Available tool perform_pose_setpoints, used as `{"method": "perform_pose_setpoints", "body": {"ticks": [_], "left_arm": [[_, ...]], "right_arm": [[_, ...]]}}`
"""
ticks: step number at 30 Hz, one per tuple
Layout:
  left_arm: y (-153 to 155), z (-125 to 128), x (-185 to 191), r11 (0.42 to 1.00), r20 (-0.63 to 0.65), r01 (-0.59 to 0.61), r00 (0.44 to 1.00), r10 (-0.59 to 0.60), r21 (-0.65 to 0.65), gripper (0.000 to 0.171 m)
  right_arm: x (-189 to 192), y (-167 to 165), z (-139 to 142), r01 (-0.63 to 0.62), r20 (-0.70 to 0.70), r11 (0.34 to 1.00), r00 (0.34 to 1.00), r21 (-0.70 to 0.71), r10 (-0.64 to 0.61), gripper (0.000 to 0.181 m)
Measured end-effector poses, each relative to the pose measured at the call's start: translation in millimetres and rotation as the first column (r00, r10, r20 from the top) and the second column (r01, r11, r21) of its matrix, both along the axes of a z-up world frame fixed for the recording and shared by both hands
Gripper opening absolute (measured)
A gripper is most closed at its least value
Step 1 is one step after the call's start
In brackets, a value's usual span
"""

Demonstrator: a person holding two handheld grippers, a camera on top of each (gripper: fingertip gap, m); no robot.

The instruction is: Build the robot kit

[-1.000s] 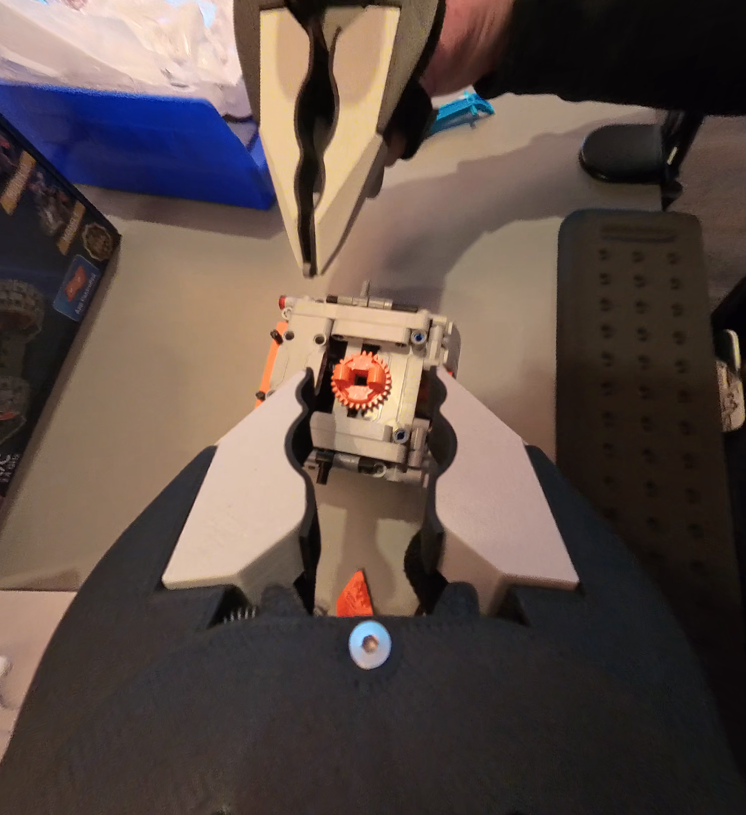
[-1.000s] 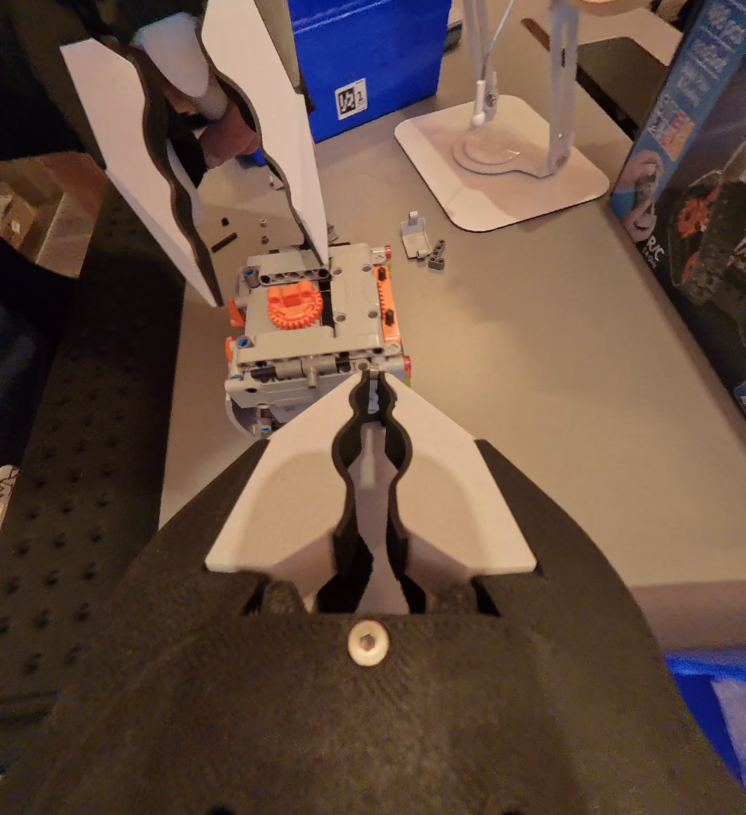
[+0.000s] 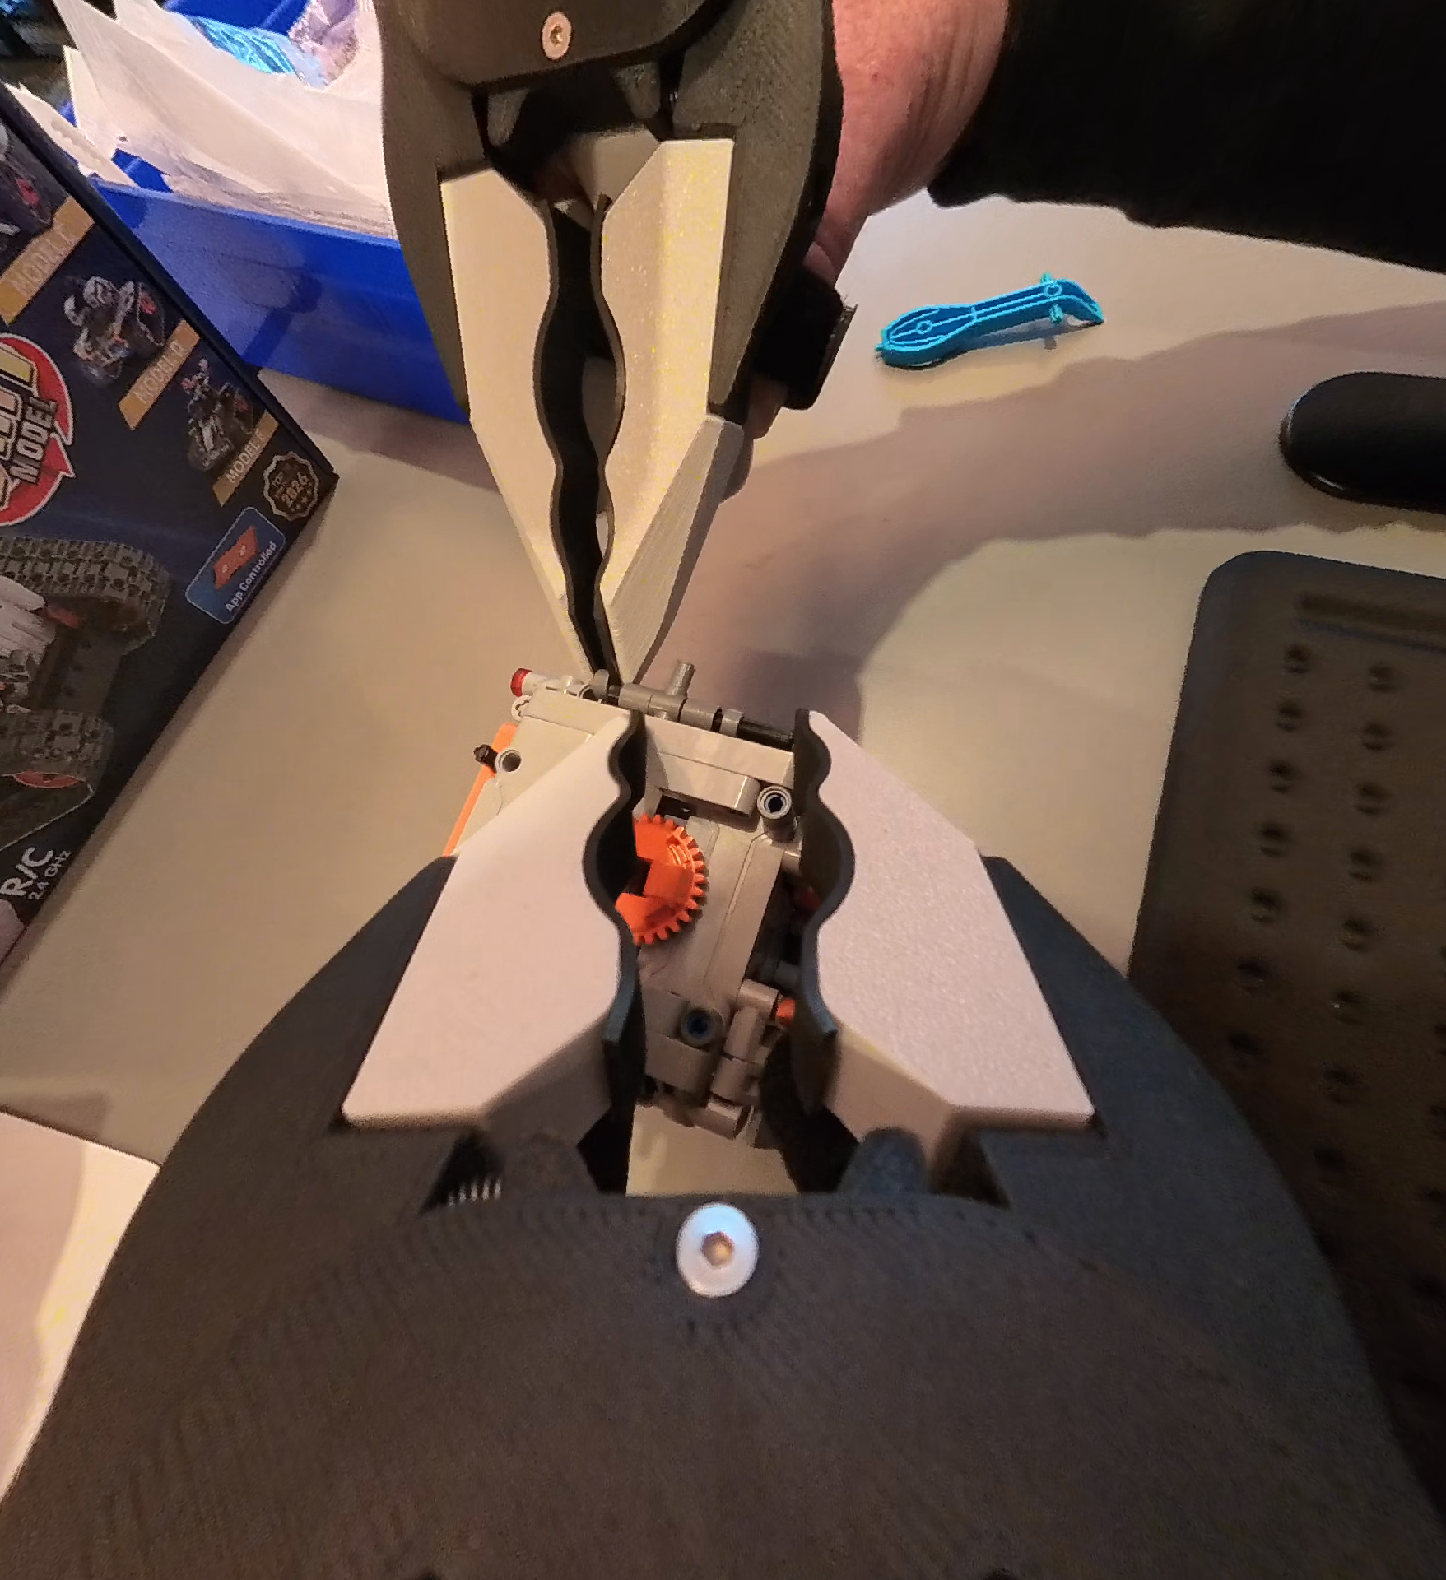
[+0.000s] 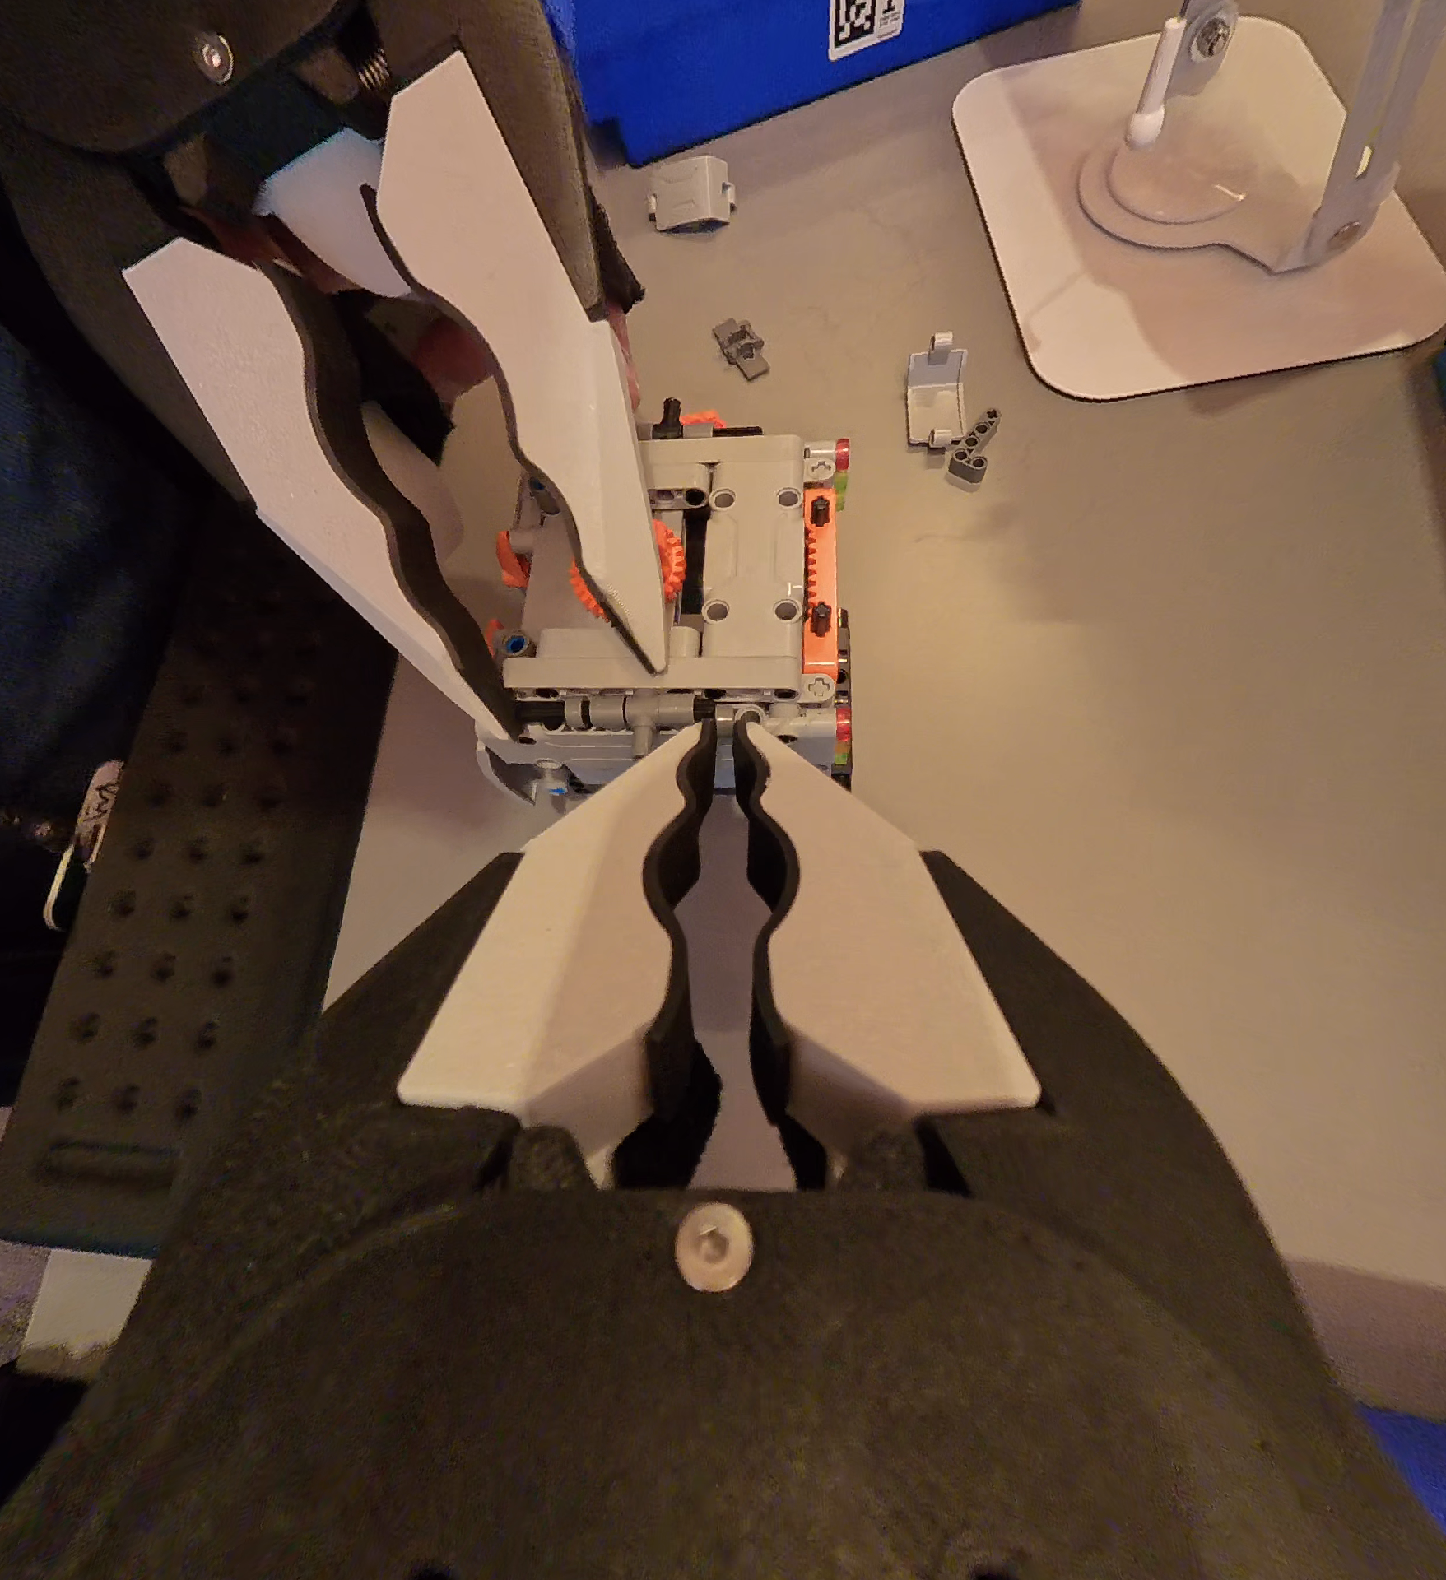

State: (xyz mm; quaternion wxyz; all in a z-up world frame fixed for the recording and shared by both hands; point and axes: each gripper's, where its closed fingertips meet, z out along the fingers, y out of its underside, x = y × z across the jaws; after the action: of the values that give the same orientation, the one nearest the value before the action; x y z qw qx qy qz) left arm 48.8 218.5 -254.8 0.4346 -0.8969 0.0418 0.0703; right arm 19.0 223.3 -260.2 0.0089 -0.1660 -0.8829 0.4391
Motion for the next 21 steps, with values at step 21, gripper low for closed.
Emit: {"method": "perform_pose_setpoints", "body": {"ticks": [21], "left_arm": [[-0.8,0.9,0.7,1.0,0.03,0.023,0.999,-0.023,0.007,0.027]], "right_arm": [[-0.5,-2.3,1.6,-0.109,-0.032,0.994,0.993,0.023,0.109,0.001]]}}
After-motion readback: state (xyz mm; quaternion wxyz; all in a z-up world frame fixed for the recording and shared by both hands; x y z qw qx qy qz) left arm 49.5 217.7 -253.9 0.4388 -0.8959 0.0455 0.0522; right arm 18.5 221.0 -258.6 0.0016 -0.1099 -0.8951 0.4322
